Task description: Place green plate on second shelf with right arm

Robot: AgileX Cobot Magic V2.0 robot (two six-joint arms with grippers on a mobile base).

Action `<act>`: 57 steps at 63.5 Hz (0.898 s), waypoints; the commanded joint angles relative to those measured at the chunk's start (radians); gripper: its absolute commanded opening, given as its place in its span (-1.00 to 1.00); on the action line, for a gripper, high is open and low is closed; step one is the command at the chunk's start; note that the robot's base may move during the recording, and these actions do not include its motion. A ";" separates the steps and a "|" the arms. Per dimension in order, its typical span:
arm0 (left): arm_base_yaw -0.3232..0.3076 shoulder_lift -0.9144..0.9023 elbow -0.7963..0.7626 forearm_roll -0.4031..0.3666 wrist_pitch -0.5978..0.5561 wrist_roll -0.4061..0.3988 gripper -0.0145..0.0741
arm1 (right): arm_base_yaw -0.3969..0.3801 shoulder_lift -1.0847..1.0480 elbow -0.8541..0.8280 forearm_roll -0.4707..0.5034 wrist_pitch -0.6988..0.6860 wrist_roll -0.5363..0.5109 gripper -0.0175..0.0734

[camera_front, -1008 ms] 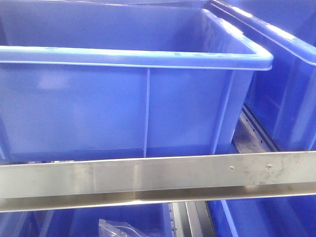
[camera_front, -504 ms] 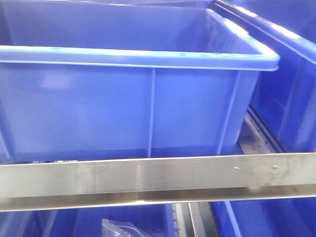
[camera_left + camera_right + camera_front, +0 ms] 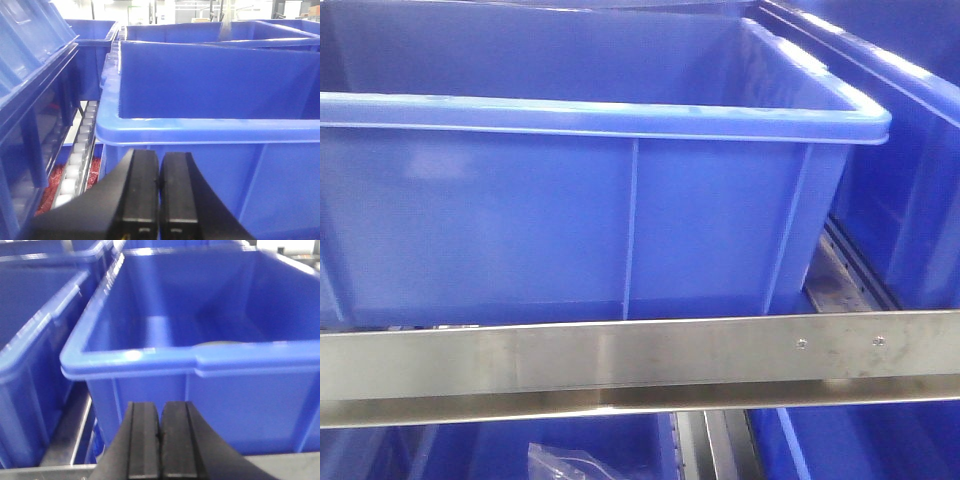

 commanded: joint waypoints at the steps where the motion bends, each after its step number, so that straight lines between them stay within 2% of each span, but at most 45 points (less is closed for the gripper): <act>1: -0.002 -0.017 0.040 -0.006 -0.083 -0.002 -0.38 | -0.007 0.006 -0.017 0.001 -0.105 -0.014 -0.50; 22: -0.002 -0.017 0.040 -0.006 -0.083 -0.002 -0.38 | -0.007 0.006 -0.016 0.001 -0.143 -0.014 -0.50; 36: -0.002 -0.017 0.040 -0.006 -0.083 -0.002 -0.38 | -0.007 0.006 -0.016 0.001 -0.254 -0.014 -0.50; 57: -0.002 -0.017 0.040 -0.006 -0.083 -0.002 -0.38 | -0.007 0.006 -0.016 0.002 -0.250 -0.014 -0.50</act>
